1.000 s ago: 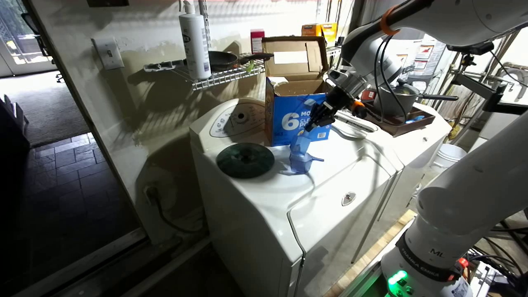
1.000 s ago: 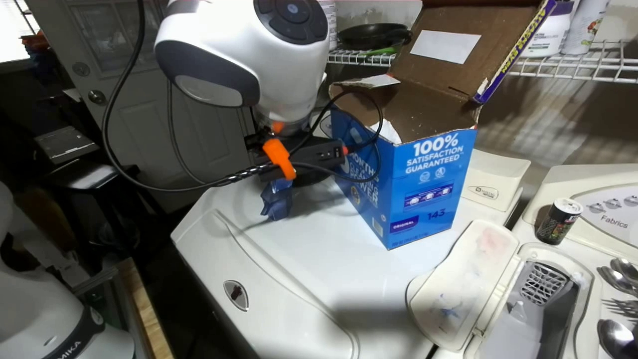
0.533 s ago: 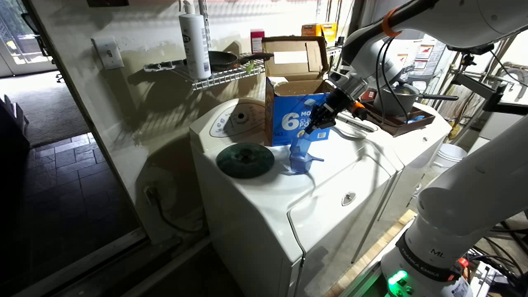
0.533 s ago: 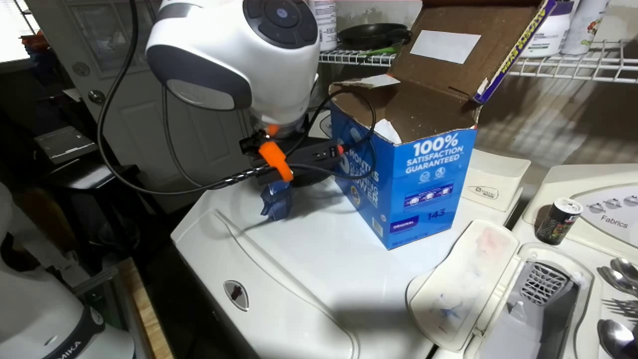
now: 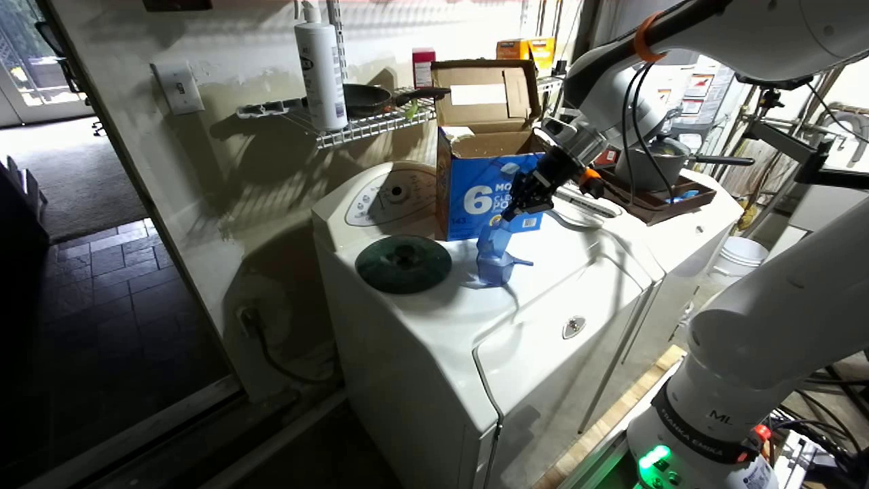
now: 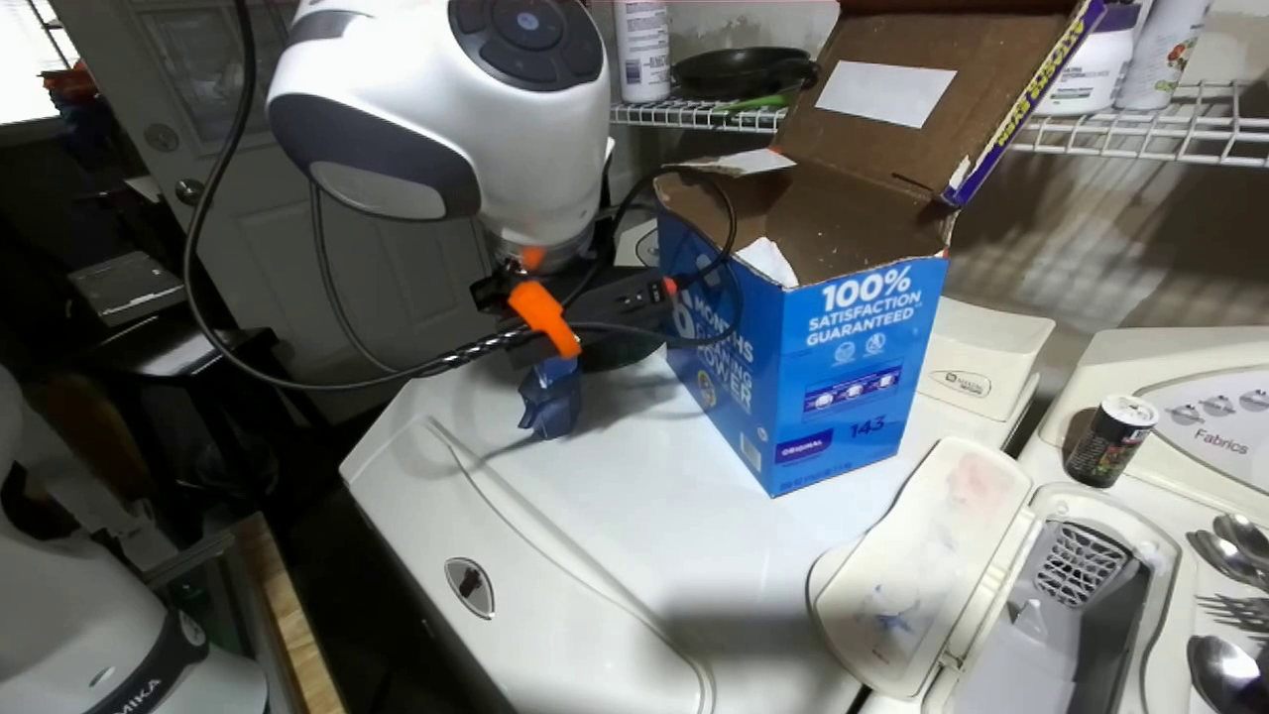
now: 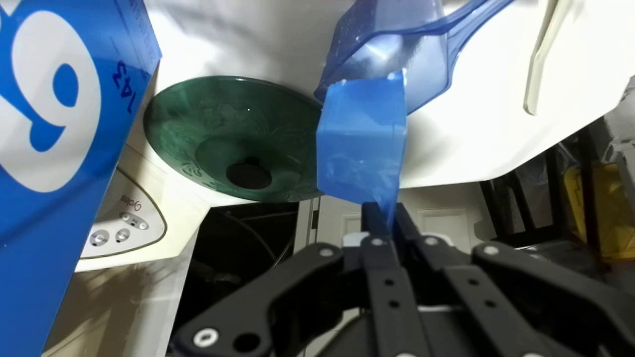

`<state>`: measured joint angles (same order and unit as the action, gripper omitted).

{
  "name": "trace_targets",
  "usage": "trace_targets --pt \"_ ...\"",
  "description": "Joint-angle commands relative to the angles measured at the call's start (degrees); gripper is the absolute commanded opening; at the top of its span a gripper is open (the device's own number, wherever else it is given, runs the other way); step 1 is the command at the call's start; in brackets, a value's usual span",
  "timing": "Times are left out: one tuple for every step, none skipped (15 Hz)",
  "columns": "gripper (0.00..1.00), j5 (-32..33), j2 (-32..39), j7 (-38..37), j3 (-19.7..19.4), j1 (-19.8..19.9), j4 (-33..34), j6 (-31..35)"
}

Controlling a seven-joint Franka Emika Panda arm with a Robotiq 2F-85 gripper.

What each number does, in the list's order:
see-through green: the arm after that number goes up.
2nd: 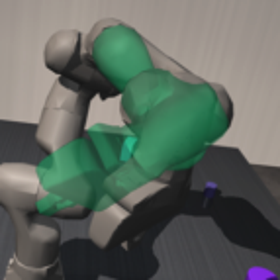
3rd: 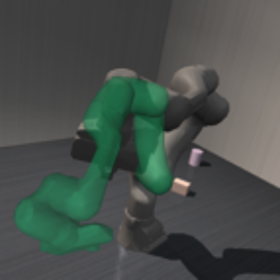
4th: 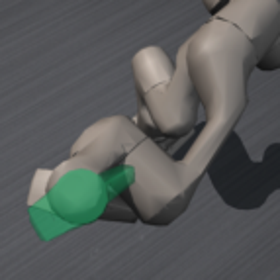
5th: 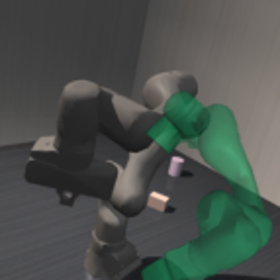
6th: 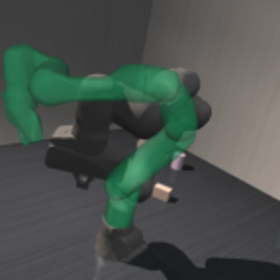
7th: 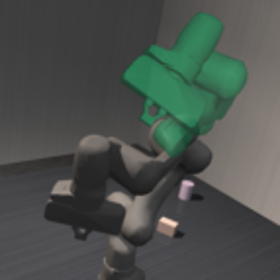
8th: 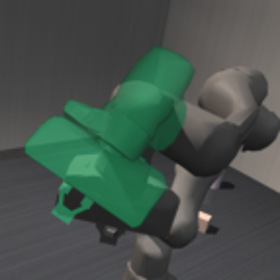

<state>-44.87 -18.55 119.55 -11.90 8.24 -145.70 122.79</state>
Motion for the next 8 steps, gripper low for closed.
trace_targets --pt "0.02 0.7 -2.9 1.8 0.3 -0.9 -2.6 3.0" --pt "0.02 0.7 -3.1 2.1 0.2 -1.0 -2.8 3.3" --pt "0.02 0.6 -3.3 2.6 0.2 -1.2 -3.1 3.6" --pt "0.02 0.6 -3.6 3.0 0.2 -1.3 -3.5 3.8" --pt "0.02 0.6 -3.9 3.5 0.2 -1.4 -3.7 4.0" --pt "0.02 0.6 -4.1 4.0 0.2 -1.5 -3.9 4.2" --pt "0.02 0.6 -4.3 4.2 0.2 -1.6 -4.1 4.4" --pt "0.02 0.5 -4.5 4.5 0.1 -1.7 -4.4 4.7"
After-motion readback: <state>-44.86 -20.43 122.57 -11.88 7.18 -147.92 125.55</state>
